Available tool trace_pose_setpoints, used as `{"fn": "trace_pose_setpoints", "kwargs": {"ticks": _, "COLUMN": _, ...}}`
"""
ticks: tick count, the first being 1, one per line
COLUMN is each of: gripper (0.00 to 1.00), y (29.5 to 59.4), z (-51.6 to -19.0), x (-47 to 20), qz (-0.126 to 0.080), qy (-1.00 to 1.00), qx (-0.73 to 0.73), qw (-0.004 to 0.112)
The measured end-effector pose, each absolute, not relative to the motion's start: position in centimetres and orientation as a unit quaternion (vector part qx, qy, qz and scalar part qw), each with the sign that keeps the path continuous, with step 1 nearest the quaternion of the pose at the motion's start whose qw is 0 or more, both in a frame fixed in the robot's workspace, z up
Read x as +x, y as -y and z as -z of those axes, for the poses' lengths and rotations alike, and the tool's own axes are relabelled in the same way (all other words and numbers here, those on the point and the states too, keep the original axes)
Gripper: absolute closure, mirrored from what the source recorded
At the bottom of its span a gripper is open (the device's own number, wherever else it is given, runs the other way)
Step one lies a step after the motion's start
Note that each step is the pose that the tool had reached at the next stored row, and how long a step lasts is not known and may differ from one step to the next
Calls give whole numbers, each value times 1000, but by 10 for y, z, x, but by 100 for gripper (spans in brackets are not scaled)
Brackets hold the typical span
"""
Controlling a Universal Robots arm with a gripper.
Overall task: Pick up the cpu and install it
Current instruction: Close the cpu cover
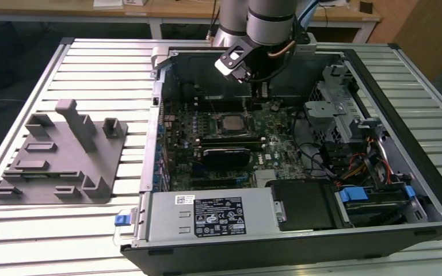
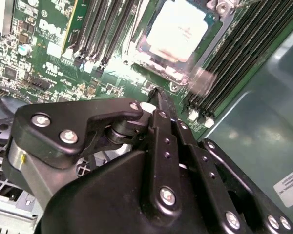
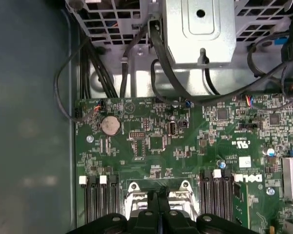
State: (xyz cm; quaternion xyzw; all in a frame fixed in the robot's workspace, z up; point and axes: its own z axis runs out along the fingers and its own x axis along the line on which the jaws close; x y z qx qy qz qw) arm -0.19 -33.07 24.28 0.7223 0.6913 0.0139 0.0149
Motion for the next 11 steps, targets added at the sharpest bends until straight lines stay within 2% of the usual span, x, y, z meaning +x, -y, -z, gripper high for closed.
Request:
{"fn": "trace_pose_setpoints", "kwargs": {"ticks": 7, "gripper": 89, "y": 331, "z": -243, "x": -2, "qz": -14, "qy": -691, "qx": 722, "qw": 15}}
{"fn": "trace_pose_setpoints", "kwargs": {"ticks": 9, "gripper": 89, "y": 331, "z": -242, "x": -2, "qz": -7, "qy": -691, "qx": 722, "qw": 9}}
{"fn": "trace_pose_setpoints", "kwargs": {"ticks": 11, "gripper": 89, "y": 331, "z": -243, "x": -2, "qz": -7, "qy": -691, "qx": 722, "qw": 8}}
